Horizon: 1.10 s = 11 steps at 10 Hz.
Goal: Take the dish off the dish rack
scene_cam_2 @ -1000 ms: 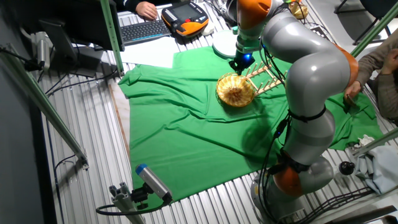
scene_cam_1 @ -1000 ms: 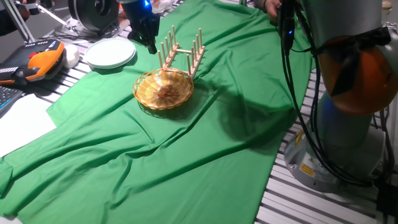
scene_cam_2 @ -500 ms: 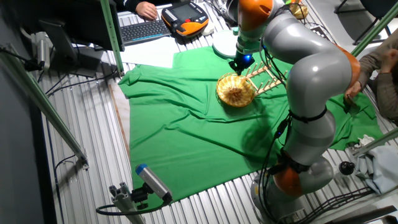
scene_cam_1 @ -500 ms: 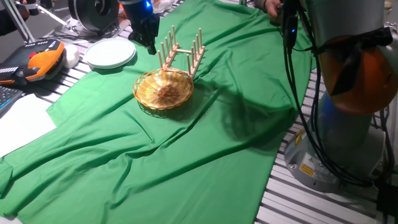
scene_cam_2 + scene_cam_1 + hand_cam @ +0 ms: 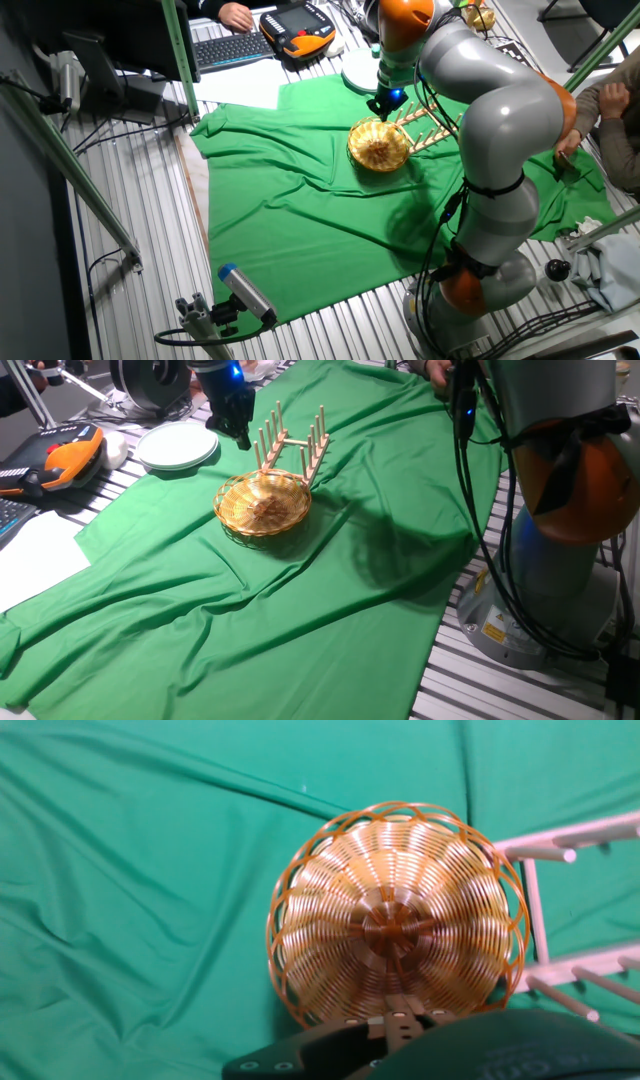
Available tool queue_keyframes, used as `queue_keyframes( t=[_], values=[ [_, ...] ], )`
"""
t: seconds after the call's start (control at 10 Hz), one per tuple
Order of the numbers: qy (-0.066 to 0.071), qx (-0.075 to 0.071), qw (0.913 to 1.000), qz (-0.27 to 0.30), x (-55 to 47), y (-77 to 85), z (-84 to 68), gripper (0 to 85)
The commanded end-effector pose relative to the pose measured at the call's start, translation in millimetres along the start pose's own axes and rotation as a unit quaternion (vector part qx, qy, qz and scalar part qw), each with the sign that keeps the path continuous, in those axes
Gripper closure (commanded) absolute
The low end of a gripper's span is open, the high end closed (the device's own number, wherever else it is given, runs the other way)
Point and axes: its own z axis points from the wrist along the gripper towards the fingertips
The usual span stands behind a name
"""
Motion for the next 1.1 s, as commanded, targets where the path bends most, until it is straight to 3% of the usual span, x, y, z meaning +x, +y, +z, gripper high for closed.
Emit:
queue_keyframes(
  t=[0.0,0.2,1.0],
  values=[
    [-0.001,-0.001,1.0,-0.003,-0.3,-0.1,0.9,85.0],
    [-0.02,-0.001,0.9998,-0.01,-1.7,-0.3,3.6,85.0],
    [-0.029,-0.002,0.9995,-0.009,-6.8,0.2,12.5,85.0]
  ],
)
